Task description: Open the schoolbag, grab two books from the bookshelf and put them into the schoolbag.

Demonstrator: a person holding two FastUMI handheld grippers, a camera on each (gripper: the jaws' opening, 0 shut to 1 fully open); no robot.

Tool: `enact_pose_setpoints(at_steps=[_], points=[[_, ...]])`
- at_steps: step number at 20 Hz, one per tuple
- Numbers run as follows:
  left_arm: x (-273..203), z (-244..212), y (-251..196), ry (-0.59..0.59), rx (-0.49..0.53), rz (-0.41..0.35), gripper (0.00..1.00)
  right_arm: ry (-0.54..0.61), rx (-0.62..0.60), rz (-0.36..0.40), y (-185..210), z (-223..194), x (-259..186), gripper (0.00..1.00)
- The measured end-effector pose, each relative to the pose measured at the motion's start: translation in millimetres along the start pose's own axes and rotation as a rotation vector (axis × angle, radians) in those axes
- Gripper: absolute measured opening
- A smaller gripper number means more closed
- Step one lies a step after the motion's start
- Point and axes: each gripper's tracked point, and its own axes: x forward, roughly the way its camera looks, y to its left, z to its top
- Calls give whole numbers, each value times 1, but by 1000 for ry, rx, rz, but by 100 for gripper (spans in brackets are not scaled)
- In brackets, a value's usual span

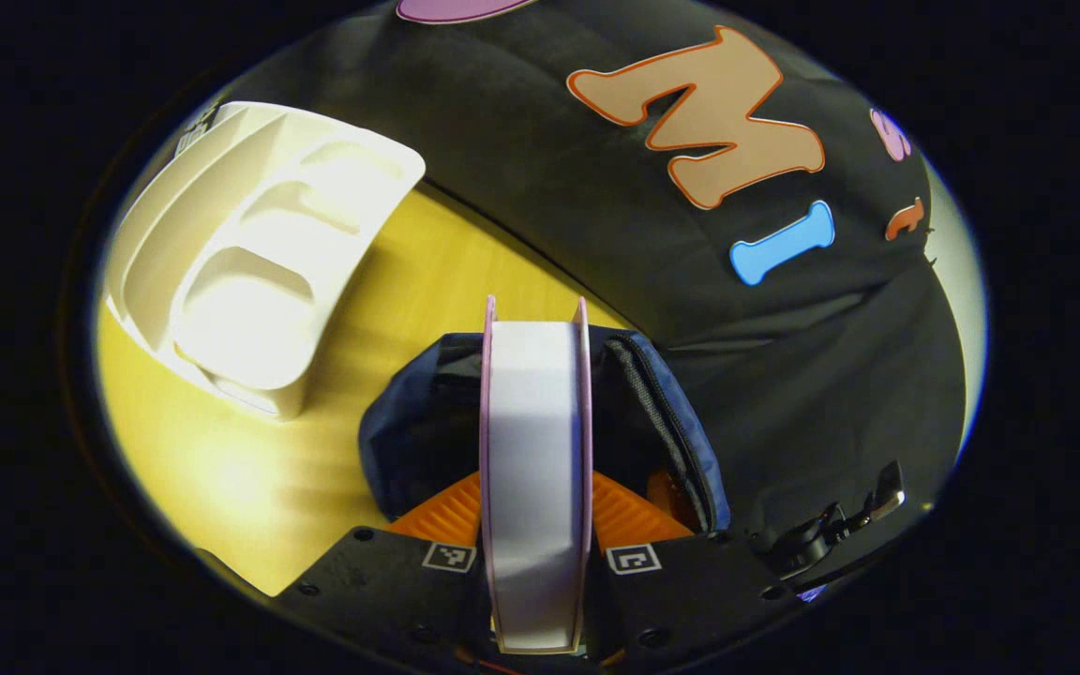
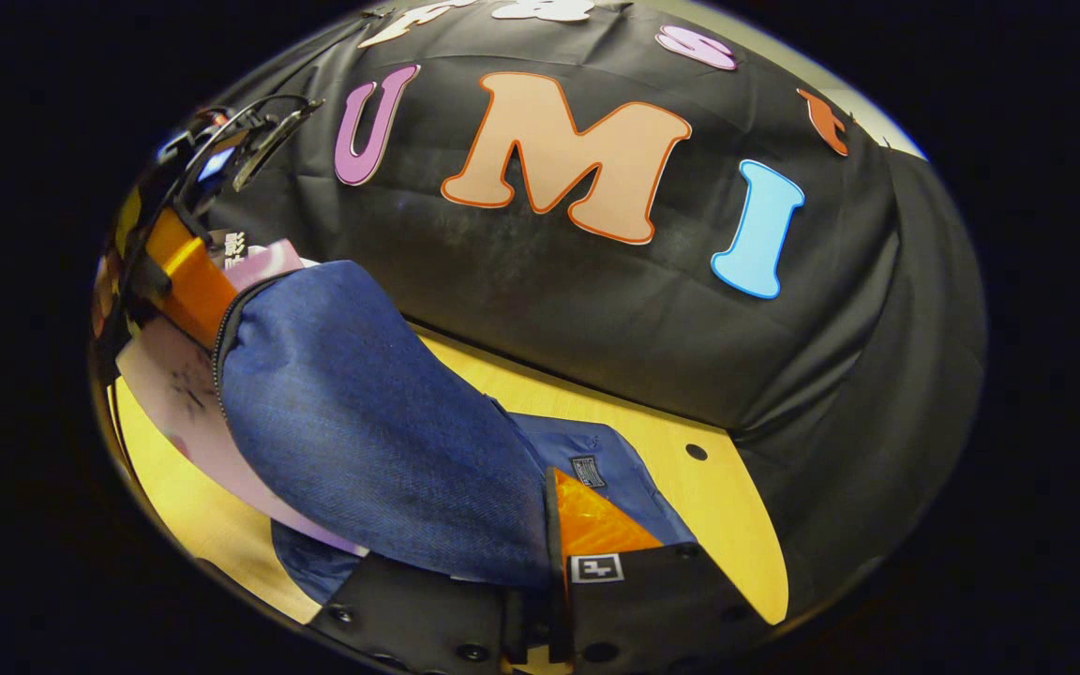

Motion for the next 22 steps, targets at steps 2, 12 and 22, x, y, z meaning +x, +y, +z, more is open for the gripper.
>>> enact_pose_setpoints(at_steps=[2,12,22], points=[[21,-6,-5,-17,-10,-48,36,-26,18,17,1,6,-1,10],[106,-45,-12,-69,-161,-173,35,-47,107,81,6,7,-1,8],[142,-46,4,-86,-246,-139,36,-33,137,99,4,3,0,8]])
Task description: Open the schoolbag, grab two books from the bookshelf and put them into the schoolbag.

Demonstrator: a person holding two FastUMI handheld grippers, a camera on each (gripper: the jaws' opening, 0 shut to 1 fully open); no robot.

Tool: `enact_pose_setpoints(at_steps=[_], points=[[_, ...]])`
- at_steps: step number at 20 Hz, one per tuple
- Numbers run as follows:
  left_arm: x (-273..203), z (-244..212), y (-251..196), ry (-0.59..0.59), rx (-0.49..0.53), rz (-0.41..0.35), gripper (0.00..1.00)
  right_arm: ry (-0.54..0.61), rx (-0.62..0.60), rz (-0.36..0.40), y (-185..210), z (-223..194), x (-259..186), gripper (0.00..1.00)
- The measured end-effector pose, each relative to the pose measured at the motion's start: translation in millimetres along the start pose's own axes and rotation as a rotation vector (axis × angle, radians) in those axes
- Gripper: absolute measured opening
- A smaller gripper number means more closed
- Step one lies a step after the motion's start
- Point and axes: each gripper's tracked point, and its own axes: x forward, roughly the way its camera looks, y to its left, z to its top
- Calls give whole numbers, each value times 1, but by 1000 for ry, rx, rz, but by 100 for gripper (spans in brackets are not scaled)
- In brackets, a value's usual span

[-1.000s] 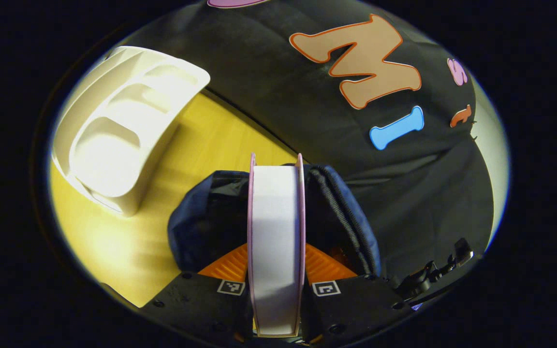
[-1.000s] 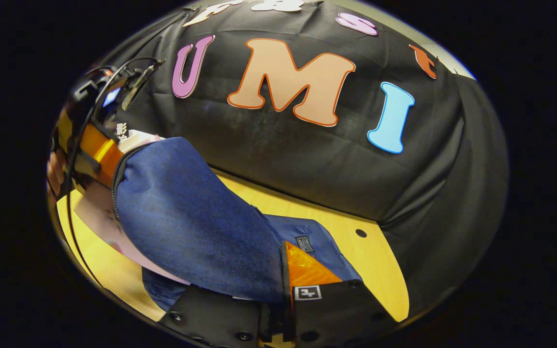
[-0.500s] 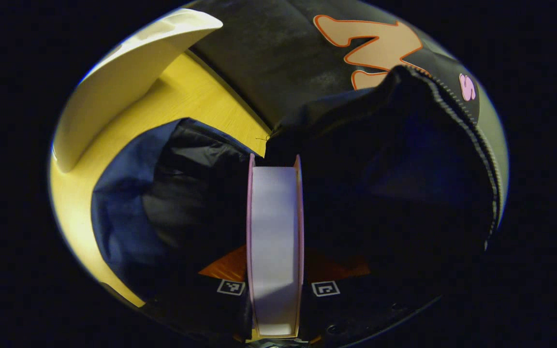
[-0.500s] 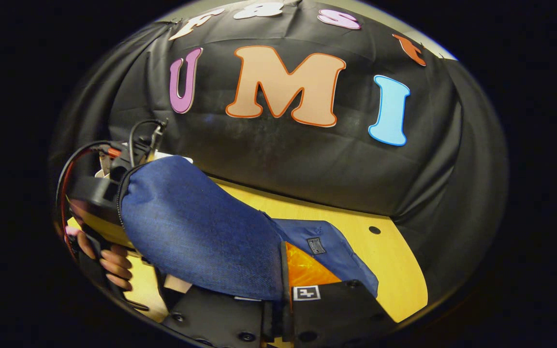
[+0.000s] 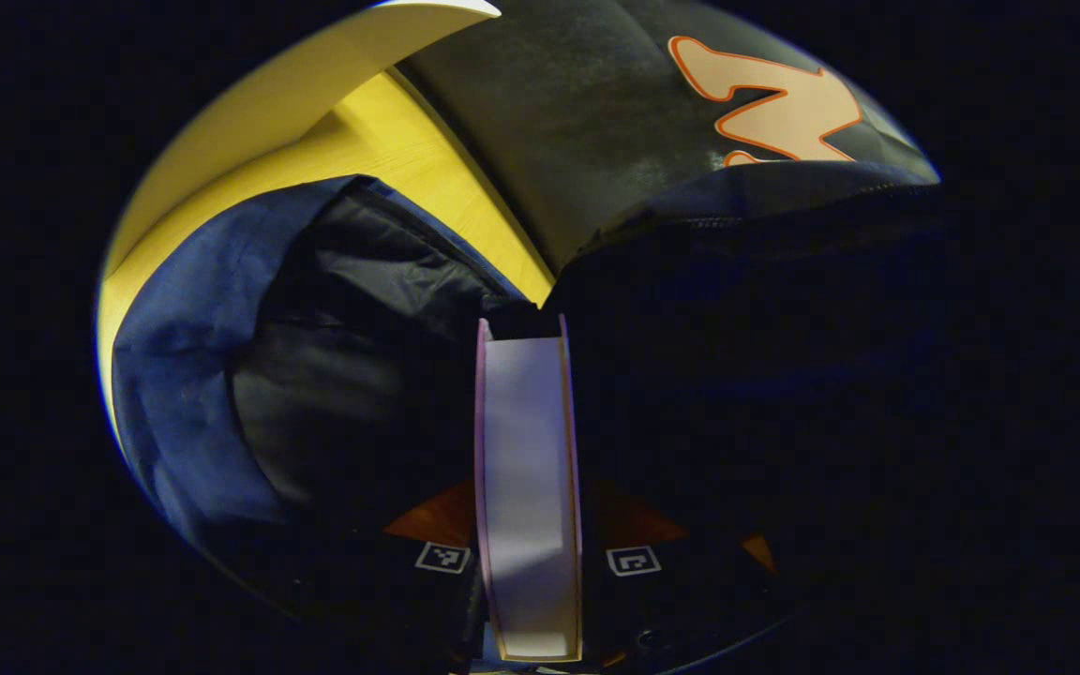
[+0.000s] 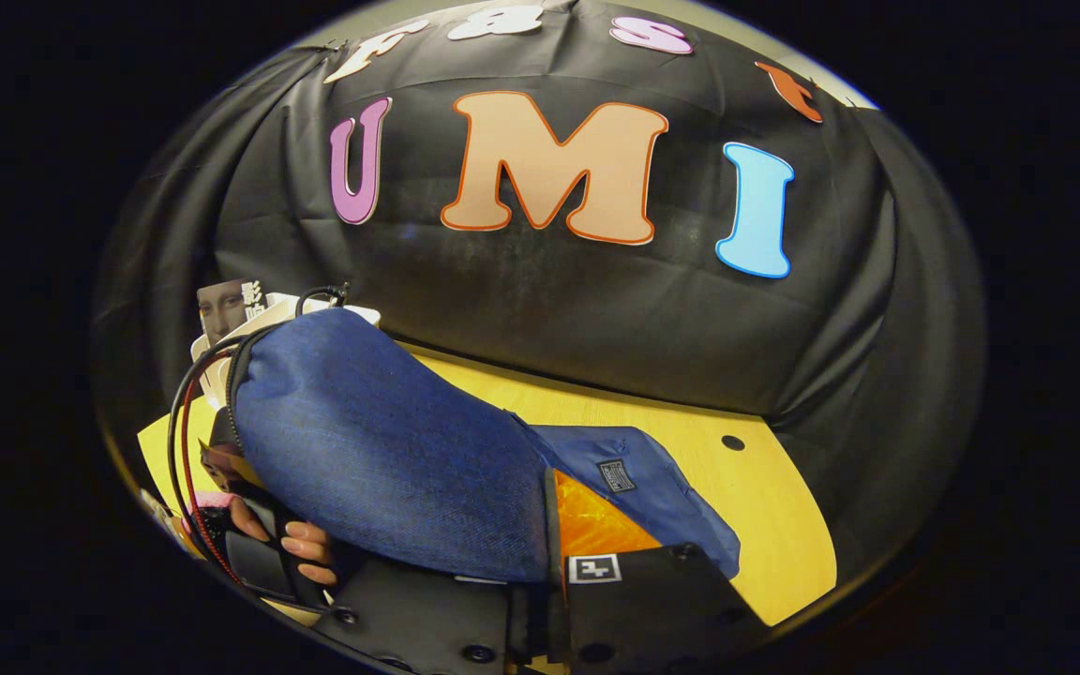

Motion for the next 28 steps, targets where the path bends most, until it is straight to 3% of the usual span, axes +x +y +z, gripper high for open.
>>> enact_pose_setpoints(at_steps=[2,3,5,6,7,8,10,12,14,15,16,20,26,28], points=[[-4,2,9,-4,14,42,39,4,5,-2,-1,-1,1,8],[-6,-1,18,1,38,93,45,7,5,-2,-1,-1,1,8],[-16,-3,33,18,96,152,67,8,2,-4,-1,-2,2,8],[-24,-3,35,18,112,161,66,10,0,-5,-1,-2,2,8],[-33,-3,35,19,120,168,83,13,-2,-5,0,-3,3,8],[-41,-3,33,18,127,175,84,12,-4,-6,0,-2,2,8],[-61,-1,32,16,150,188,96,14,-3,-9,-1,-2,2,8],[-89,3,34,10,185,210,92,17,0,-12,-1,-2,2,8],[-117,9,38,14,223,239,96,18,4,-15,-2,-3,1,8],[-132,15,37,11,240,249,92,20,2,-17,-1,-3,0,8],[-146,20,35,10,248,263,96,22,-2,-16,0,-4,0,8],[-203,45,24,6,297,302,95,27,-32,-10,4,-6,-2,8],[-292,110,15,-48,453,410,95,29,-40,-23,6,-8,-3,8],[-324,137,13,-76,456,458,94,34,-41,-29,7,-8,-2,8]])
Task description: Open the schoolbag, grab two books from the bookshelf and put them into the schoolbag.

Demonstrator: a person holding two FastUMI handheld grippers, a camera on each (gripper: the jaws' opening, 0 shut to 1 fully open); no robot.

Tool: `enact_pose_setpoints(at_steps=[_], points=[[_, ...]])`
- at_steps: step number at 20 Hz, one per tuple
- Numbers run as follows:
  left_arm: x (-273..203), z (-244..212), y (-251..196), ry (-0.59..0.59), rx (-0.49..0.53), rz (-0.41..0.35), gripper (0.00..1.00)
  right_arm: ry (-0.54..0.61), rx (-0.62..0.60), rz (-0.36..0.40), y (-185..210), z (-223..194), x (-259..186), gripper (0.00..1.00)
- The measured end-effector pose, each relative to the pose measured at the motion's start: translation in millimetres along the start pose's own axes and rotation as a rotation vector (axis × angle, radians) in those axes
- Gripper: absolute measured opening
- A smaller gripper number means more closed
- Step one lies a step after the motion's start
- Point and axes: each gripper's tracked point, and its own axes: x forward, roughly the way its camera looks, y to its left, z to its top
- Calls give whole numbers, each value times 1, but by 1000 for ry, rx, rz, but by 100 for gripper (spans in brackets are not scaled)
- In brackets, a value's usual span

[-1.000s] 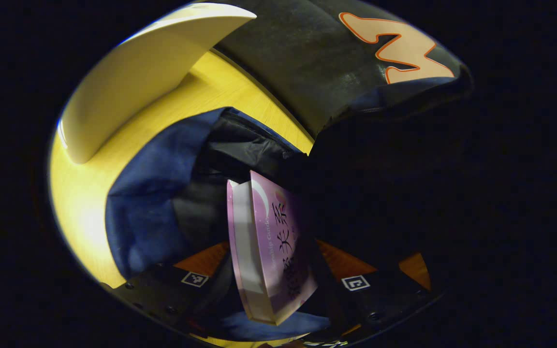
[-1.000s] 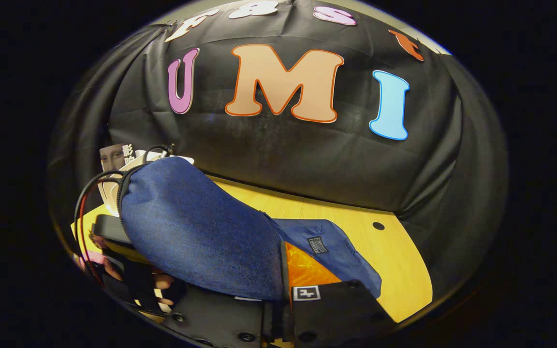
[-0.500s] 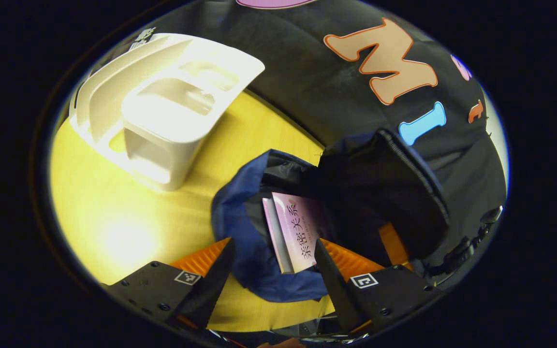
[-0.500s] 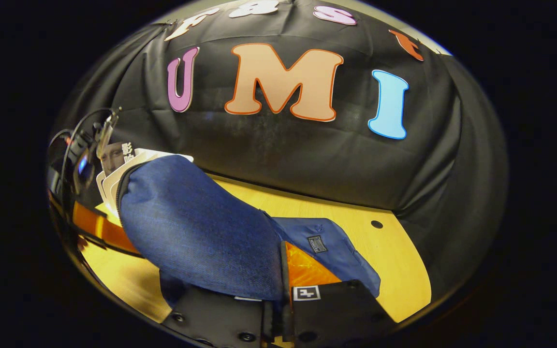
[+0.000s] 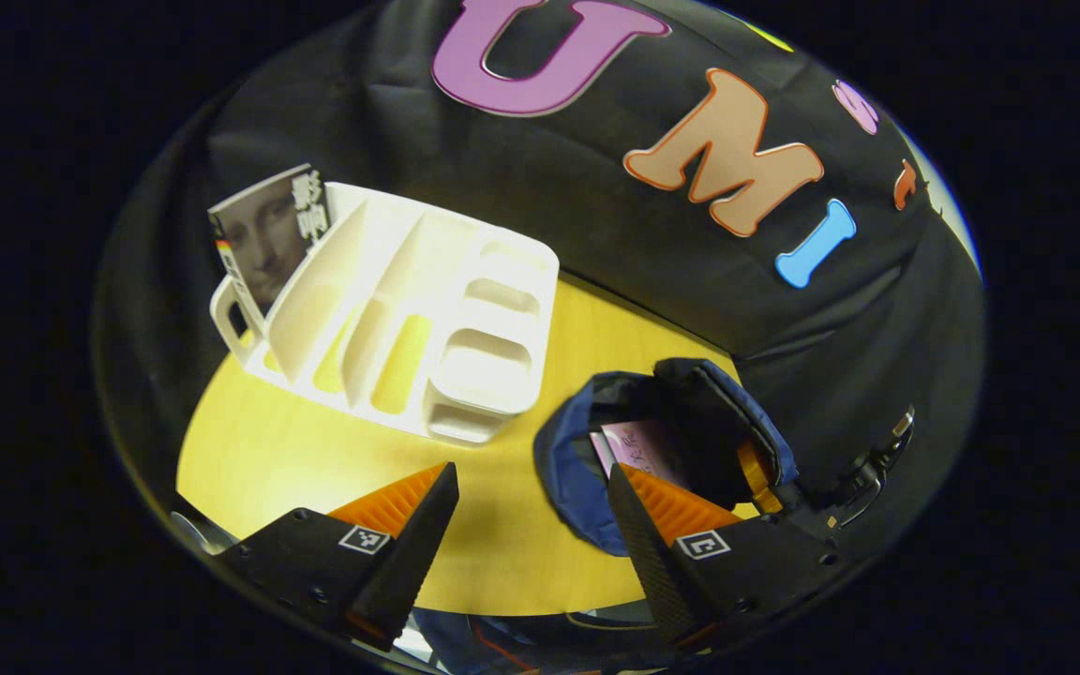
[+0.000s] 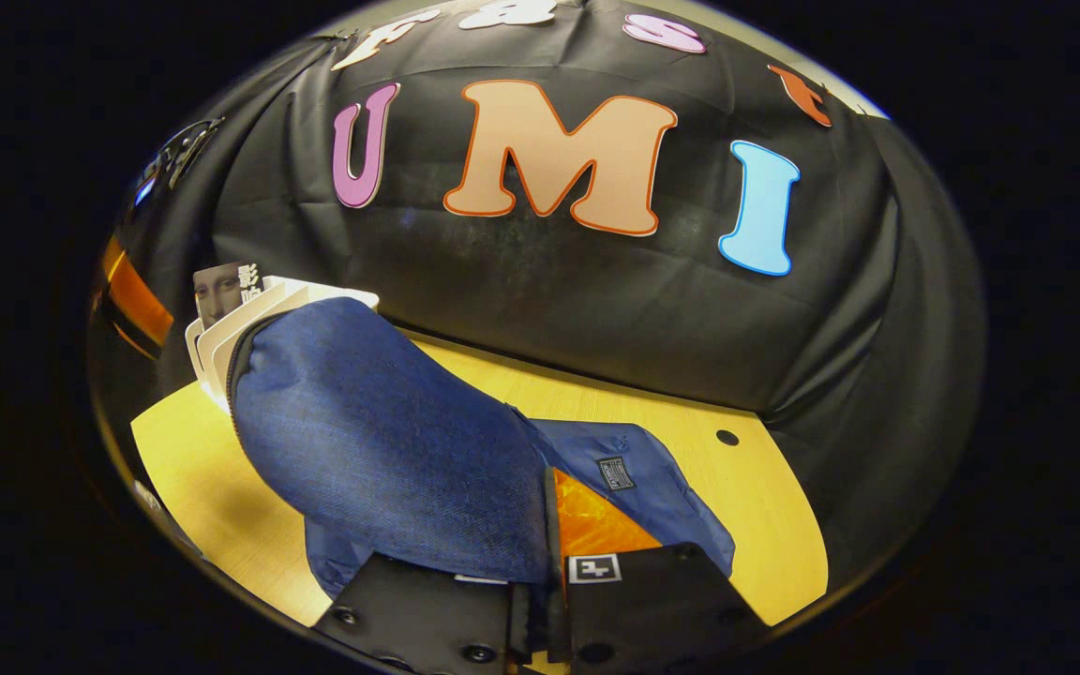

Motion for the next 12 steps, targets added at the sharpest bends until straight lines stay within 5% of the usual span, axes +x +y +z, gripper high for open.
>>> enact_pose_setpoints(at_steps=[7,12], points=[[-59,77,109,3,20,213,94,6,7,-31,5,-1,0,8],[-69,135,172,34,8,295,90,26,19,-41,5,-1,0,8]])
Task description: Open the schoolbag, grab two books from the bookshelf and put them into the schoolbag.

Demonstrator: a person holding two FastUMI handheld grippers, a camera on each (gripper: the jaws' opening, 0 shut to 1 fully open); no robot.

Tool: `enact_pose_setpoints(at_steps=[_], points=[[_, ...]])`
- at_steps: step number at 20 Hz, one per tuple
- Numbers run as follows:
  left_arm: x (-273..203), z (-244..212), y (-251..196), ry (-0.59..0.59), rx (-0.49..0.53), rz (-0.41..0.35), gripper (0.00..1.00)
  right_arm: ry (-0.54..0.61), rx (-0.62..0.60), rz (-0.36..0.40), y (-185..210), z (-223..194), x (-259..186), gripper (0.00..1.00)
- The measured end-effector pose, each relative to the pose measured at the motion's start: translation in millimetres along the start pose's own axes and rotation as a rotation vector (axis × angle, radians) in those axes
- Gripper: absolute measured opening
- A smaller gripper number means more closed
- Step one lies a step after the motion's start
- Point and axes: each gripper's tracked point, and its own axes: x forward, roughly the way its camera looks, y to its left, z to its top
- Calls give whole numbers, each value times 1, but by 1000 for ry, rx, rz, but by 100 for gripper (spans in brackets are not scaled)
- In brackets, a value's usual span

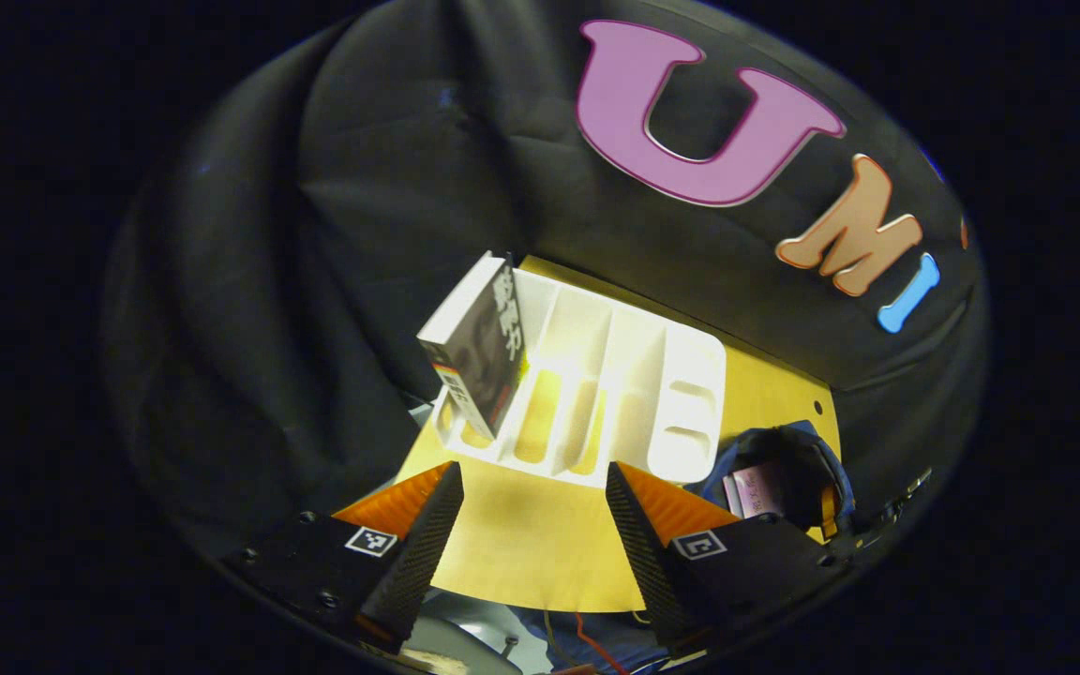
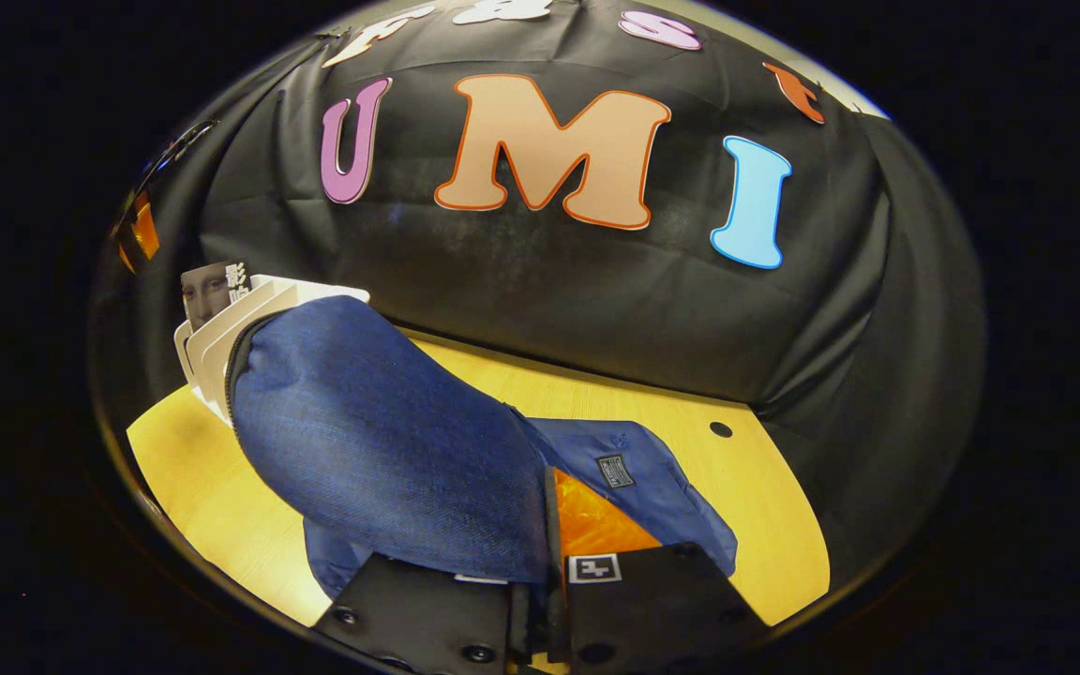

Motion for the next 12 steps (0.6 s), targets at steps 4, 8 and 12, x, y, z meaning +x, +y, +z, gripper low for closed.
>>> enact_pose_setpoints(at_steps=[4,8,12], points=[[29,34,49,45,109,90,89,14,16,-4,3,-1,-1,8],[53,56,58,96,241,88,84,47,67,-38,0,0,3,8],[85,72,61,125,318,93,82,64,64,-71,6,2,3,8]])
